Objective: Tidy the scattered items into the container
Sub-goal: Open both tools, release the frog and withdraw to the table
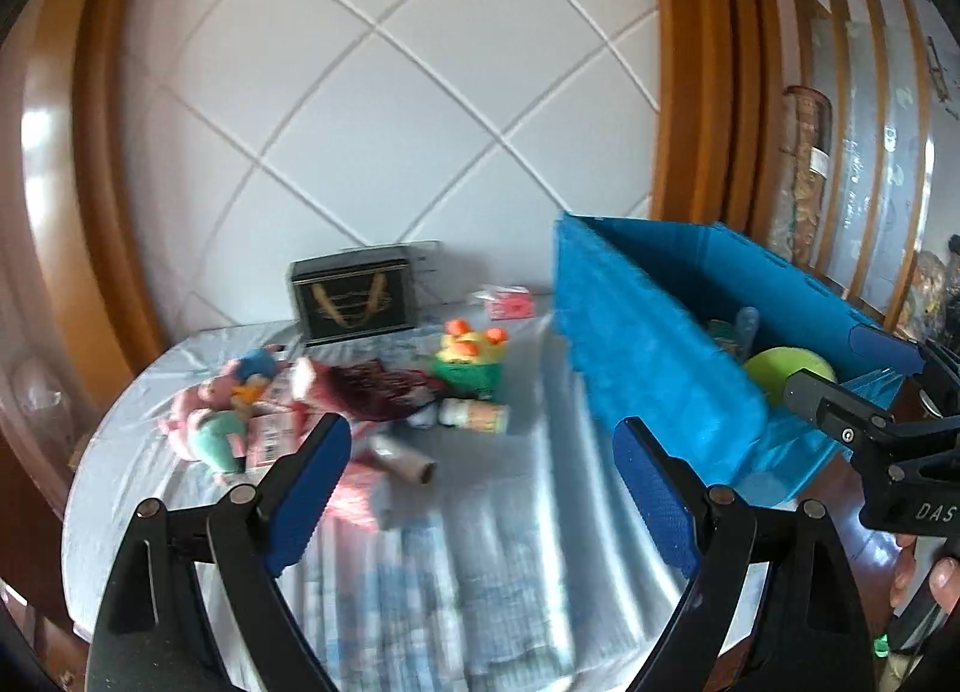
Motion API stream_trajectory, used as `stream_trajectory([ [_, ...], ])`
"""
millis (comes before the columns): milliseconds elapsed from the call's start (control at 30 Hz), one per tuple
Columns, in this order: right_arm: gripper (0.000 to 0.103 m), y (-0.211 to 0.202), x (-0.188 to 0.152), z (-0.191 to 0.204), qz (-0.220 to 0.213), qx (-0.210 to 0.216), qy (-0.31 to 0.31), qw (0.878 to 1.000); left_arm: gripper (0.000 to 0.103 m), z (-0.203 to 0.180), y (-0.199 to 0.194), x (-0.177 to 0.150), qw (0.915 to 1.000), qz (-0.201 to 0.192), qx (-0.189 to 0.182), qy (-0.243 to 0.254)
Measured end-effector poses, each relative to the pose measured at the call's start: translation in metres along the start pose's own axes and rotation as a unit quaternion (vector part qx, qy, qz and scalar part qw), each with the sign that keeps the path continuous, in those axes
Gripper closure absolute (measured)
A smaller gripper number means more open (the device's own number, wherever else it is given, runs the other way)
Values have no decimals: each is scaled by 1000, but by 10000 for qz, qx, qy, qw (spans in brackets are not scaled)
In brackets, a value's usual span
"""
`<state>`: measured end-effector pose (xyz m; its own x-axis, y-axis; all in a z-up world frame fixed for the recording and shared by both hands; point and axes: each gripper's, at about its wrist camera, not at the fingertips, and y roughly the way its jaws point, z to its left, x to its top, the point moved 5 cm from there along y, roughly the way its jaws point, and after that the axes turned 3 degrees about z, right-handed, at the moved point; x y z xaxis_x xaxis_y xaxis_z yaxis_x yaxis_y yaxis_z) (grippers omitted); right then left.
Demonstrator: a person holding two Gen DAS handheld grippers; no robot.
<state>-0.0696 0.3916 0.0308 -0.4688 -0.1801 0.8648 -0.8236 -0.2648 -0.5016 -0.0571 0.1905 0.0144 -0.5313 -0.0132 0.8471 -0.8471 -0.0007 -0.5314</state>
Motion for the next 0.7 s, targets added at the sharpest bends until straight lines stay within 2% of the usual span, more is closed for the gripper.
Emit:
stream_trajectory([
  [200,0,19,-6,66,168,204,37,9996,13,81,-3,-24,9989,88,409,-188],
  [367,0,51,-10,101,406,366,-7,9985,13,140,21,-44,9947,413,730,-591],
  [533,0,103,-13,114,669,310,-185,9971,13,175,62,-63,9880,809,957,-905],
  [700,0,170,-20,122,1138,763,-269,9902,13,191,112,-70,9811,1191,1097,-1059],
])
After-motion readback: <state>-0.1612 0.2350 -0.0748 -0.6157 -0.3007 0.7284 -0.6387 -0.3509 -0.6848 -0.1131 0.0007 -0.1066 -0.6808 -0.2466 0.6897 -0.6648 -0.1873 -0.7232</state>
